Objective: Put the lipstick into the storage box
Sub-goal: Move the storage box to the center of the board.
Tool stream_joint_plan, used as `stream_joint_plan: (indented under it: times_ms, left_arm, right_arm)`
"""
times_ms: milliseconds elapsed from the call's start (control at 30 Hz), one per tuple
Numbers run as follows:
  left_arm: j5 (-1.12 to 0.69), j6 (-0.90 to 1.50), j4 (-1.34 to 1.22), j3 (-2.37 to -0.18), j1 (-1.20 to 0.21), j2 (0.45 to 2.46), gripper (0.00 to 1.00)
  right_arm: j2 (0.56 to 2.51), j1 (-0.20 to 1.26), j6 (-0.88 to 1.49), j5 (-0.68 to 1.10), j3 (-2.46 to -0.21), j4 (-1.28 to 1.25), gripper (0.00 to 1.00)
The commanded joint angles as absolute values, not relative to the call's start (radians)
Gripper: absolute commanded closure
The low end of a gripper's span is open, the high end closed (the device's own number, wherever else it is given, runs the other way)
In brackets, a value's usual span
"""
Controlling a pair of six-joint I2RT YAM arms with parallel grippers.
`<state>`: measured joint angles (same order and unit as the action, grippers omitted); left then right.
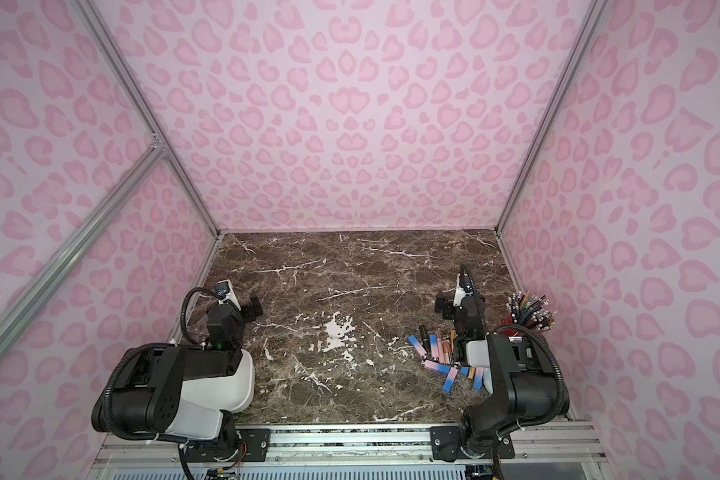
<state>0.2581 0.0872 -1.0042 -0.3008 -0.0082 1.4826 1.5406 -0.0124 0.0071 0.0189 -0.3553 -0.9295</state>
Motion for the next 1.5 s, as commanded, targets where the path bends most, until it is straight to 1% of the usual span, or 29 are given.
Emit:
stream_joint_plan:
  times_ms: [0, 1233, 1367, 1467]
  left_arm:
    - [0.263, 0.089, -1.054, -0.298, -0.008, 1.479, 0.02]
    - [0.272, 0.089, -1.05, -0.302, -0.015, 1.481, 0.02]
    - [0.301, 0.082, -1.058, -0.302, -0.029, 1.485, 0.02]
    - [0.304, 0.081, -1.057, -0.302, -0.031, 1.484, 0.02]
  right_arm:
    - [1.538, -0.011, 0.011, 0.006, -0.356, -0.938, 0.0]
    - [1.54, -0.009, 0.003, 0.009, -0.356, -0.938, 0.0]
    - [1.539, -0.006, 0.0, 0.008, -0.354, -0.943, 0.0]
    - [1.538, 0.018, -0.01, -0.046, -0.346, -0.953, 0.0]
